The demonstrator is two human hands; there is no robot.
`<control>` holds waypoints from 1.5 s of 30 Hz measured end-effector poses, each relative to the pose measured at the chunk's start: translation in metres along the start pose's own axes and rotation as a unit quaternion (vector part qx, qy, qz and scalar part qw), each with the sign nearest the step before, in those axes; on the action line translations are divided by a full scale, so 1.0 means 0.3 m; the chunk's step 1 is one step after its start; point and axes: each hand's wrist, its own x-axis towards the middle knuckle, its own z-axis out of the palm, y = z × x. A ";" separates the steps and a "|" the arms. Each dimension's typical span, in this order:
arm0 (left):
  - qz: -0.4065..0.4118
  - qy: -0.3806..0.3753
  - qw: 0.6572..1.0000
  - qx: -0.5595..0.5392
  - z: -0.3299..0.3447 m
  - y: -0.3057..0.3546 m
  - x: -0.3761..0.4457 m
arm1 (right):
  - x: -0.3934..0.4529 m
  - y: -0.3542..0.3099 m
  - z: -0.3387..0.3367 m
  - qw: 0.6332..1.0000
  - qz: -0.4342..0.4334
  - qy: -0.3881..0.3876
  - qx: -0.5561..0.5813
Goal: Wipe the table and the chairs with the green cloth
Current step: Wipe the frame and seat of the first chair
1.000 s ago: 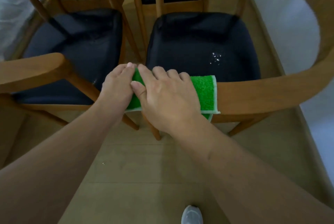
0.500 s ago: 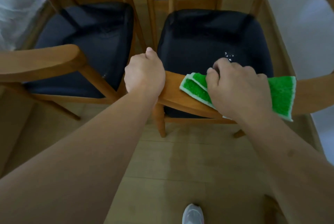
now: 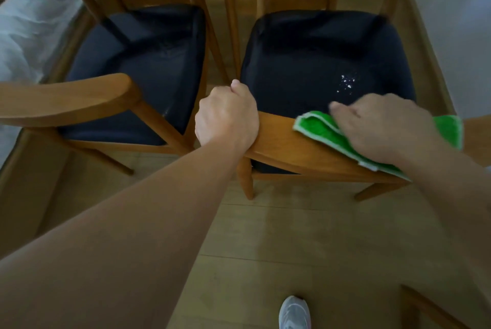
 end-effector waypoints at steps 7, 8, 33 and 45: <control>0.038 0.011 0.998 0.040 0.005 0.004 -0.005 | -0.026 -0.144 0.028 0.998 -0.020 0.053 0.017; 0.032 0.009 0.999 0.041 0.003 0.005 -0.004 | -0.031 -0.192 0.040 0.997 -0.041 0.065 0.030; 0.014 0.006 1.000 0.013 -0.009 0.002 0.000 | -0.117 -0.175 0.080 0.981 0.007 0.194 -0.022; 0.033 0.035 0.999 -0.001 0.003 -0.010 0.017 | -0.134 -0.073 0.052 0.980 -0.063 0.188 0.033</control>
